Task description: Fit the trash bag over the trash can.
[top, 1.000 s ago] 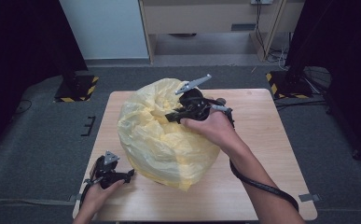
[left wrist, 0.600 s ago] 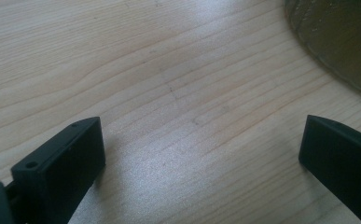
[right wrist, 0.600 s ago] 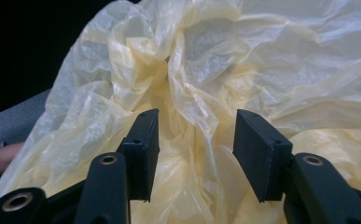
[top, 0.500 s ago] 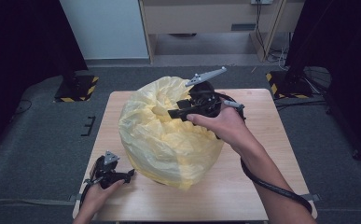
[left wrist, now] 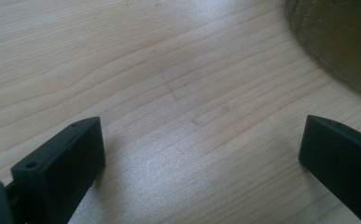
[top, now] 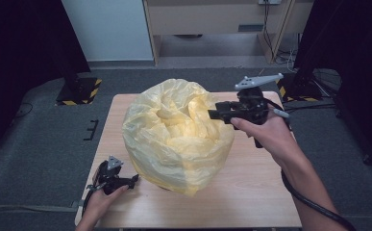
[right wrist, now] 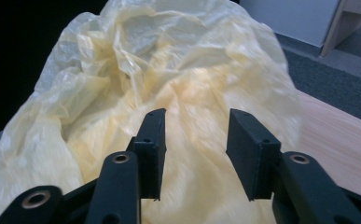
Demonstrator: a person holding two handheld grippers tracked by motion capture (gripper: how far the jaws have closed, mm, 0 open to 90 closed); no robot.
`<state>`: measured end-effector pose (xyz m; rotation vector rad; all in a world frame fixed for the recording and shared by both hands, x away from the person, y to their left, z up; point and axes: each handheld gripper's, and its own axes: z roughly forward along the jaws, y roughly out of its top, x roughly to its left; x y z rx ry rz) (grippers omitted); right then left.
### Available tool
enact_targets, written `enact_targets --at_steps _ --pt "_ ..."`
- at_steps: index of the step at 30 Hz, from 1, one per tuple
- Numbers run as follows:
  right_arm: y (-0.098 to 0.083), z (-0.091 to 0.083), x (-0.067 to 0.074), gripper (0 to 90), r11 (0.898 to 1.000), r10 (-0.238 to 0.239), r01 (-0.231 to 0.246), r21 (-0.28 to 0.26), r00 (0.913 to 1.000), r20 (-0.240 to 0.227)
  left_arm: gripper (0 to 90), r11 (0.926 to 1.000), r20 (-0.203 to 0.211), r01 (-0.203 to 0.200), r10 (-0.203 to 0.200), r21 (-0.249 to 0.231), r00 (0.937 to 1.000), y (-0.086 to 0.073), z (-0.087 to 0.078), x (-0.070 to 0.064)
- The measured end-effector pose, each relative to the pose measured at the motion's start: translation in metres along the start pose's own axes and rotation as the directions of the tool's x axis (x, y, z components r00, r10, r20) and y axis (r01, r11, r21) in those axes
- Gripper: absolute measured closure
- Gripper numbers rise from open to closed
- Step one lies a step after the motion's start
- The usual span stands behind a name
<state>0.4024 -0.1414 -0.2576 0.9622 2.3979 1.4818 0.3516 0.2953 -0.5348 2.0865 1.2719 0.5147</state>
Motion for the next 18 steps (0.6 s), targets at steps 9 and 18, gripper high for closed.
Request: enact_targets --at_steps 9,18 --pt "-0.038 -0.034 -0.028 66.1 0.999 0.043 -0.042 -0.018 0.9978 0.050 0.0 1.0000 -0.003 0.003 -0.003 0.000 1.0000 0.000 0.000 -0.001" --pt "-0.074 -0.038 -0.045 66.5 0.995 0.089 -0.087 -0.039 0.9956 0.031 0.0 1.0000 -0.009 0.003 -0.003 0.002 1.0000 0.000 0.000 -0.001"
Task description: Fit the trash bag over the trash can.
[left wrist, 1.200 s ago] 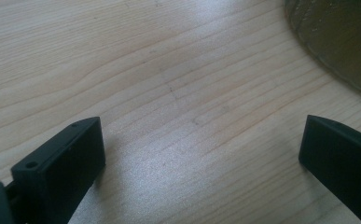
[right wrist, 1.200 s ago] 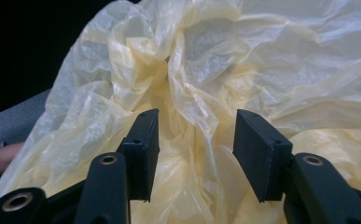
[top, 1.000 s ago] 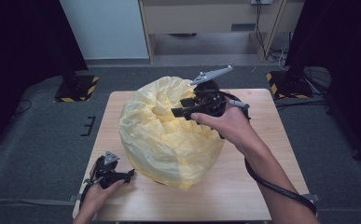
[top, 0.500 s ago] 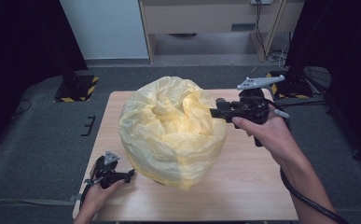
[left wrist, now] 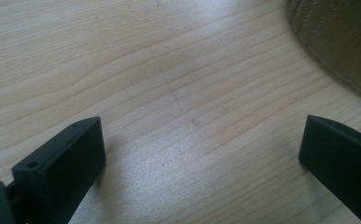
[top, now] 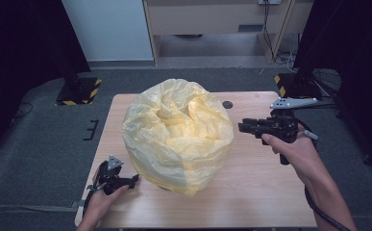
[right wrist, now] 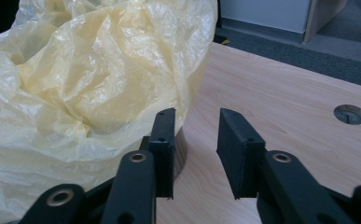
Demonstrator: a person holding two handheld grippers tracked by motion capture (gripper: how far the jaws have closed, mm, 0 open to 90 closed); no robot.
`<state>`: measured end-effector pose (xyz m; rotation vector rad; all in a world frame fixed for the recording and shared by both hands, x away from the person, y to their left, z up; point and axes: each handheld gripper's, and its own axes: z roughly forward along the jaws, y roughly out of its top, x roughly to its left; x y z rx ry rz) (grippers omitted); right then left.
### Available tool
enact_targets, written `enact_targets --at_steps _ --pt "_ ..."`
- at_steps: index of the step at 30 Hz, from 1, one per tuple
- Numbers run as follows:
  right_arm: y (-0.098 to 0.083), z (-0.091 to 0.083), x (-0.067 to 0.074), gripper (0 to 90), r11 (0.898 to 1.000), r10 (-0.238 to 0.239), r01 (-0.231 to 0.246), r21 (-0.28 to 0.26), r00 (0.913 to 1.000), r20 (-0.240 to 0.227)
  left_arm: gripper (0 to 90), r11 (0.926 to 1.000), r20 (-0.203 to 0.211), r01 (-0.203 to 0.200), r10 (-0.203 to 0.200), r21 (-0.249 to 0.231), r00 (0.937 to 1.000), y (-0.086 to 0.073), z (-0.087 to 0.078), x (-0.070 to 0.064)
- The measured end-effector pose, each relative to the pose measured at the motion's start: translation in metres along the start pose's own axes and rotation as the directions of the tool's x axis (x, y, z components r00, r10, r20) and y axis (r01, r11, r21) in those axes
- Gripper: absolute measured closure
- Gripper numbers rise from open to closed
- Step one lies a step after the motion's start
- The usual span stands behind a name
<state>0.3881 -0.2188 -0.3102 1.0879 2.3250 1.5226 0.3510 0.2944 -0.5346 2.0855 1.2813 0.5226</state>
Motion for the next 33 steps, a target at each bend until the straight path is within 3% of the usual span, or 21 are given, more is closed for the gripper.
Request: enact_targets --at_steps 5,8,12,19,27,33 --pt "-0.007 0.005 -0.003 59.5 0.999 0.031 -0.032 -0.030 0.9986 -0.043 0.3 1.0000 0.001 0.002 -0.002 0.000 1.0000 0.000 0.000 0.000" --pt "-0.008 0.010 -0.004 55.6 0.999 0.039 -0.040 -0.028 0.9979 -0.052 5.0 0.9999 0.015 -0.011 0.011 0.001 0.9998 0.002 -0.003 -0.001" --pt "-0.007 0.016 -0.006 51.4 0.997 0.068 -0.071 -0.035 0.9953 -0.069 5.7 0.9988 0.023 0.022 -0.021 -0.044 0.9995 0.007 -0.014 -0.002" --pt "-0.004 0.024 -0.004 48.5 0.997 0.069 -0.070 -0.014 0.9952 -0.070 14.4 0.9905 0.044 0.082 -0.078 -0.110 0.9960 0.021 -0.047 0.006" --pt "-0.004 0.038 -0.004 49.4 0.995 0.099 -0.097 0.018 0.9905 -0.095 24.5 0.9800 0.060 0.142 -0.134 -0.139 0.9891 0.039 -0.079 0.021" --pt "-0.007 0.052 -0.001 58.5 0.994 0.107 -0.102 0.042 0.9852 -0.134 27.9 0.9734 0.070 0.145 -0.135 -0.177 0.9884 0.050 -0.091 0.023"
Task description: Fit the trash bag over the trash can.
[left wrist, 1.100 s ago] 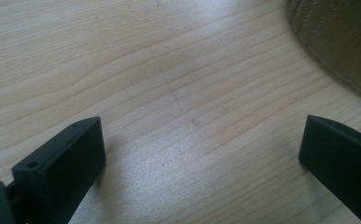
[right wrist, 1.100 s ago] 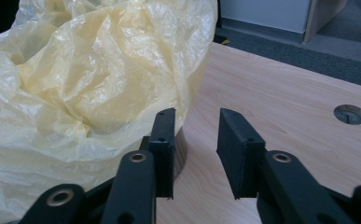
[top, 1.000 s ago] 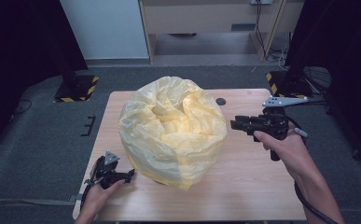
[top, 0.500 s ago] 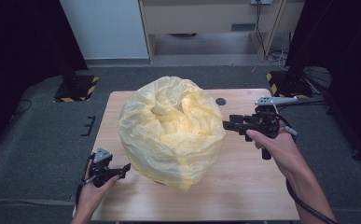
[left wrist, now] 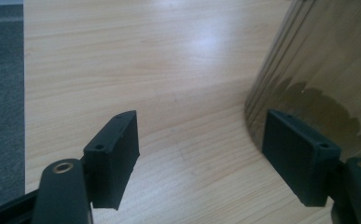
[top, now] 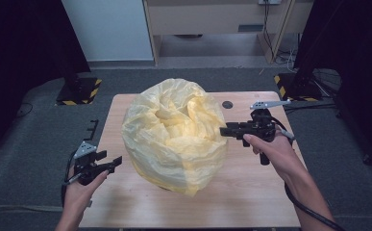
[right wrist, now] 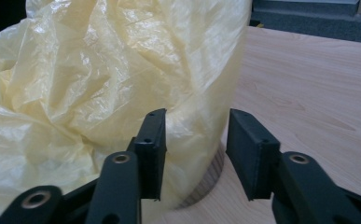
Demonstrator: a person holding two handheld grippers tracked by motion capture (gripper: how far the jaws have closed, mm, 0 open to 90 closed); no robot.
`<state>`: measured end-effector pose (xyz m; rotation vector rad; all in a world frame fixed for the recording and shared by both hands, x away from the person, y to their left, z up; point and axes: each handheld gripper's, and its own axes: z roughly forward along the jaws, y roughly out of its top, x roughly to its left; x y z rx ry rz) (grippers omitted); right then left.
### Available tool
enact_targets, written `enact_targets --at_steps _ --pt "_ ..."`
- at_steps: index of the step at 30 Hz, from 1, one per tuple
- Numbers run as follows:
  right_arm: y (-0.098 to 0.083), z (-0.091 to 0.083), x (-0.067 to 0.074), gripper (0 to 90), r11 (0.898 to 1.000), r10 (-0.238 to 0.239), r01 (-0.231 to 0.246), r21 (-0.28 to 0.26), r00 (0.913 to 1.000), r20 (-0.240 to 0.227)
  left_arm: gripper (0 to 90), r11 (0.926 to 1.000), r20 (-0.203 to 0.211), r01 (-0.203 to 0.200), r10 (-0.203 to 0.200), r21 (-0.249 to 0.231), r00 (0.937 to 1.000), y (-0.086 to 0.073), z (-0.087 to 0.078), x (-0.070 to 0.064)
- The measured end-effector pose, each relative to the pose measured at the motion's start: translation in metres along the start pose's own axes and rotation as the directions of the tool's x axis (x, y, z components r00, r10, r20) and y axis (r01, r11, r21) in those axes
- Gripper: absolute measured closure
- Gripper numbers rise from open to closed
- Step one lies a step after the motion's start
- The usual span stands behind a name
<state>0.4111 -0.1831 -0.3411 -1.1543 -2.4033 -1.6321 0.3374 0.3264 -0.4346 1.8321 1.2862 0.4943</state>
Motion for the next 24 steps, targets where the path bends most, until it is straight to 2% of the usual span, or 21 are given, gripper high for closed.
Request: enact_targets --at_steps 4,8,10,19,22,24 --pt "-0.001 0.006 -0.001 69.5 1.000 -0.009 0.009 0.006 1.0000 -0.001 31.7 0.9999 0.009 -0.010 0.011 -0.010 0.9999 0.007 -0.002 -0.004" --pt "-0.002 0.010 0.000 77.9 1.000 -0.025 0.025 0.015 0.9997 0.007 35.6 0.9998 0.026 -0.002 0.002 -0.020 0.9997 0.016 -0.004 -0.008" --pt "-0.002 0.011 0.001 78.7 0.999 -0.029 0.029 0.019 0.9996 0.005 37.5 0.9995 0.032 -0.004 0.005 -0.030 0.9995 0.022 -0.006 -0.010" --pt "0.000 0.012 0.004 79.4 0.998 -0.054 0.052 0.045 0.9981 0.030 43.6 0.9944 0.082 0.057 -0.050 -0.089 0.9954 0.053 -0.023 -0.014" --pt "0.002 0.013 0.005 79.4 0.997 -0.057 0.055 0.048 0.9978 0.035 43.6 0.9933 0.092 0.059 -0.050 -0.100 0.9945 0.062 -0.025 -0.019" --pt "0.002 0.015 0.005 79.4 0.997 -0.057 0.055 0.049 0.9978 0.033 42.9 0.9910 0.106 0.076 -0.064 -0.110 0.9922 0.067 -0.024 -0.022"
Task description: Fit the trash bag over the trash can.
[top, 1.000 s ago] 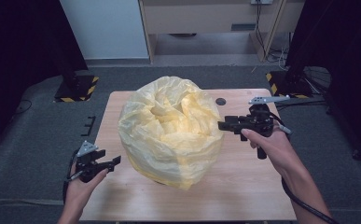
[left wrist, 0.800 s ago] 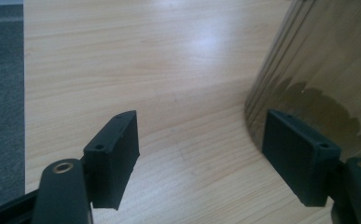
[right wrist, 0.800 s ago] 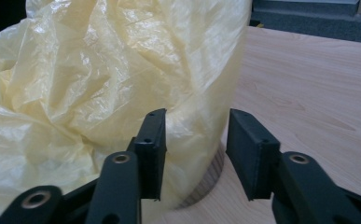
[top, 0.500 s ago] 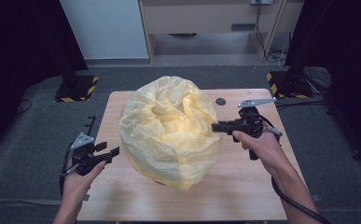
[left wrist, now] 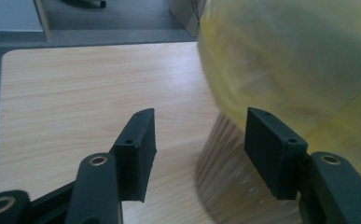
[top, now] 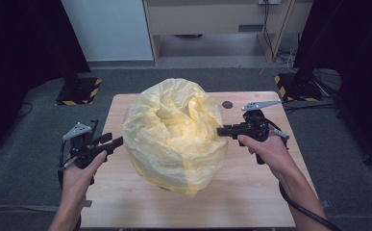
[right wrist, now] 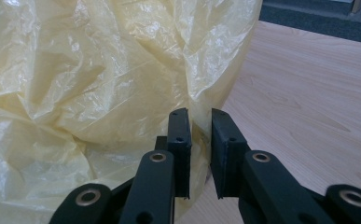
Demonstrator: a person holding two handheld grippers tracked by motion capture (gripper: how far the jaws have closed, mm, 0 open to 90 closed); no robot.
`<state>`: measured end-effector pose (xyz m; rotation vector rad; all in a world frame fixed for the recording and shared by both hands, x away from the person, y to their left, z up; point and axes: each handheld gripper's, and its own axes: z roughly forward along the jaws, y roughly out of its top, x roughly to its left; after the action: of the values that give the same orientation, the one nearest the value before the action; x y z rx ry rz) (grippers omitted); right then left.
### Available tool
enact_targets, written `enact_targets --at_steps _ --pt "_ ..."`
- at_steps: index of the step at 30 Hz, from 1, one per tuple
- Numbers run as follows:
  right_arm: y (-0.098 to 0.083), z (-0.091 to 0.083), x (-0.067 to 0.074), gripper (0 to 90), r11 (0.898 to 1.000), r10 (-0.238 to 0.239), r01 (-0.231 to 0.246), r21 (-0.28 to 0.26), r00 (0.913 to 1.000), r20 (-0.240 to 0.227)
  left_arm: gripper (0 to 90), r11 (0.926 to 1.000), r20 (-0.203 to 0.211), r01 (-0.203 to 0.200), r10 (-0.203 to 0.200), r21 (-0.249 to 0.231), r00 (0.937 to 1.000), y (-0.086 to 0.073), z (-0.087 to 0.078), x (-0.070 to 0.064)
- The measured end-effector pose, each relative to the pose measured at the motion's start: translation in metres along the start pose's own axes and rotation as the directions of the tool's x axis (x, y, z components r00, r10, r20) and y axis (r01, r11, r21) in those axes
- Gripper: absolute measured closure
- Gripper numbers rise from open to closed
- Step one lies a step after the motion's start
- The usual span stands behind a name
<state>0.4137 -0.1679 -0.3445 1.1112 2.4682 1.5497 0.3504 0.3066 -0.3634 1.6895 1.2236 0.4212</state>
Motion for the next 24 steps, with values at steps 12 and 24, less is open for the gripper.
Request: enact_targets --at_steps 12,24 --pt "-0.001 0.002 -0.001 79.0 1.000 -0.001 0.001 0.004 1.0000 -0.001 36.4 0.9973 0.011 0.048 -0.048 0.057 0.9988 0.003 0.022 -0.004" --pt "-0.002 0.001 -0.002 80.1 1.000 -0.001 0.001 0.000 1.0000 -0.006 77.4 0.9923 0.064 0.051 -0.058 0.113 0.9963 -0.006 0.038 -0.011"
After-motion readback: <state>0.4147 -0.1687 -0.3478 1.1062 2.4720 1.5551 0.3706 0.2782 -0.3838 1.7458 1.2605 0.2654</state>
